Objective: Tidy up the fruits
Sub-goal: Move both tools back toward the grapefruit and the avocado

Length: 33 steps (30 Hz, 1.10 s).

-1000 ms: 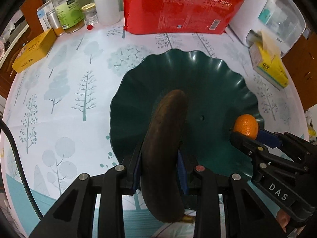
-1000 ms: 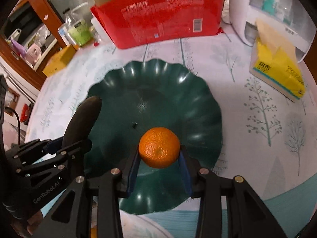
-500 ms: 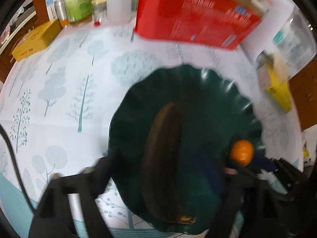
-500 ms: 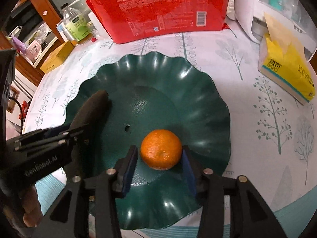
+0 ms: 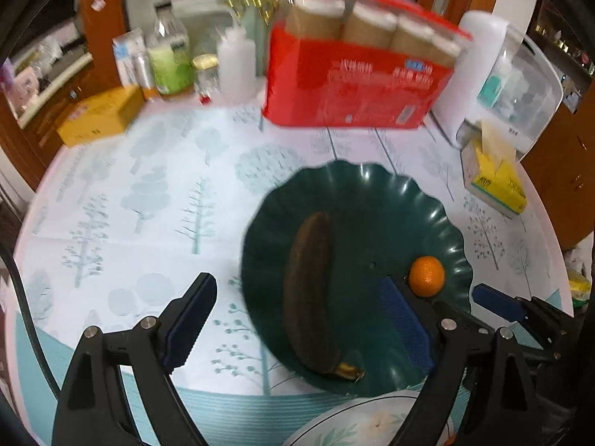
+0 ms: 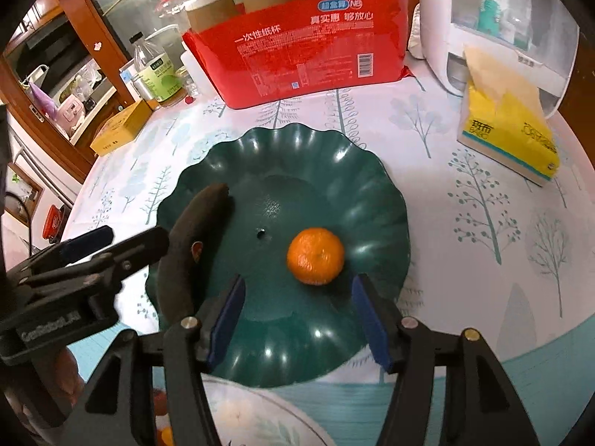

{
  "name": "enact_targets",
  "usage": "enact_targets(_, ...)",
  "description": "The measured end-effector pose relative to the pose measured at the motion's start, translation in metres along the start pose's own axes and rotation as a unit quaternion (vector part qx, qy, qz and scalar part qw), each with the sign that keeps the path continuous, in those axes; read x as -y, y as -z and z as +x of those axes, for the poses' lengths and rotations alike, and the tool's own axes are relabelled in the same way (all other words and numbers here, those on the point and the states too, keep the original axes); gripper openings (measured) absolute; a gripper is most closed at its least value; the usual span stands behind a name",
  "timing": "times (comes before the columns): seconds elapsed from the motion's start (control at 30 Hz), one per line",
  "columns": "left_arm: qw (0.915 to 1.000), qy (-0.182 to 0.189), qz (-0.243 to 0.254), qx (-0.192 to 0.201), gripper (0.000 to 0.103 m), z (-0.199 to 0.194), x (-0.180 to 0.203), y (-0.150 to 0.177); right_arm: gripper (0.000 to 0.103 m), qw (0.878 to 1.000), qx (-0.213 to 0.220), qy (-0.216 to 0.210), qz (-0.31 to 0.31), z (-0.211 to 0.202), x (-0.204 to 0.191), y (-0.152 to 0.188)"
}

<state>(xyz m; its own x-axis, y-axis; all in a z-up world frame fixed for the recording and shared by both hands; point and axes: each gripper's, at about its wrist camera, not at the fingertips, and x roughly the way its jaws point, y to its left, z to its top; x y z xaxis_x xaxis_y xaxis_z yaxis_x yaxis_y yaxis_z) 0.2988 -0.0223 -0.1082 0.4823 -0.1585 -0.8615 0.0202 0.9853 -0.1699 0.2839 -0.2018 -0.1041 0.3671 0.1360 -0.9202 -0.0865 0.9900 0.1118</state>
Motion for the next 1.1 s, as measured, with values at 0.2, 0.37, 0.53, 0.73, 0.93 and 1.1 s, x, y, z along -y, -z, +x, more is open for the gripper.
enact_targets(0.2,0.9999,0.0,-0.013,-0.003,0.089,-0.045,-0.009,-0.001,0.061,0.999,0.022,0.003,0.022,-0.031,0.002,0.007)
enact_targets(0.37,0.9998,-0.003,-0.017,0.006,0.089,-0.093,-0.017,0.007,0.061,0.997,0.075,-0.002,0.037,-0.079,0.0,0.015)
enact_targets(0.53,0.9994,0.01,-0.018,0.027,0.093,-0.142,-0.019,0.023,0.061,0.994,0.106,0.018,0.012,-0.129,-0.015,0.029)
enact_targets(0.73,0.9983,0.031,-0.007,0.05,0.099,-0.196,-0.021,0.051,0.061,0.993,0.117,0.012,0.005,-0.175,-0.032,0.062)
enact_targets(0.93,0.9967,0.066,-0.028,0.037,0.1,-0.223,-0.035,0.086,0.061,0.993,0.115,0.019,-0.021,-0.201,-0.052,0.103)
enact_targets(1.1,0.9987,0.038,-0.012,0.032,0.1,-0.223,-0.046,0.115,0.061,0.994,0.102,0.029,-0.037,-0.206,-0.065,0.134)
